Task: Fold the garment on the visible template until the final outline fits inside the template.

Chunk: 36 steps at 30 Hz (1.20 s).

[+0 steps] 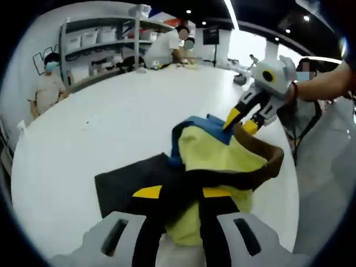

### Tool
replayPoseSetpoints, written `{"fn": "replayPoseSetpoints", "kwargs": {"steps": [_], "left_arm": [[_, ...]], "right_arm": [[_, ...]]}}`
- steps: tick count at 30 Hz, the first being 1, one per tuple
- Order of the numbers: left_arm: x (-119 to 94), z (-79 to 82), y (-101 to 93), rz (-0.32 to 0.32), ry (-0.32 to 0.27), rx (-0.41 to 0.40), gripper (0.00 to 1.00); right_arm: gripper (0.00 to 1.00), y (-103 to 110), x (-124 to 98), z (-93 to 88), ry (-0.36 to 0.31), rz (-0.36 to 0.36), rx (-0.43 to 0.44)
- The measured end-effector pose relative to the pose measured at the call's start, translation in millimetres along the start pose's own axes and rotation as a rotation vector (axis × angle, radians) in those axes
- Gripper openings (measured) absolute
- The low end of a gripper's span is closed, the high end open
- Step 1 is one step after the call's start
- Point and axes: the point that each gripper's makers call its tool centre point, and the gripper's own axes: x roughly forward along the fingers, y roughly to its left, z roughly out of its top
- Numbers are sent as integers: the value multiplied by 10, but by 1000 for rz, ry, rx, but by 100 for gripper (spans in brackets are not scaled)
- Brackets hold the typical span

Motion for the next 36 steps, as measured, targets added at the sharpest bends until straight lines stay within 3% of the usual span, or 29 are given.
{"fn": "replayPoseSetpoints", "kwargs": {"steps": [3,11,17,18,20,25,36], "left_arm": [[0,-12,-53,-16,12,-21,1],[-140,-1,-99,0,15,-4,1],[-301,-79,-200,-12,23,21,1],[-338,-84,-310,-11,28,30,1],[-391,-120,-316,-14,24,29,1],[-580,-95,-591,-20,-10,2,1],[-891,-189,-1001,-70,-14,-34,1]], "right_arm": [[0,15,6,-2,2,2,-1],[0,66,-77,45,-3,25,23],[0,227,-208,92,-6,62,27],[0,268,-247,106,-11,73,33],[0,377,-355,157,-23,92,41],[0,520,-516,242,-53,118,53],[0,880,-877,237,-36,191,35]]}}
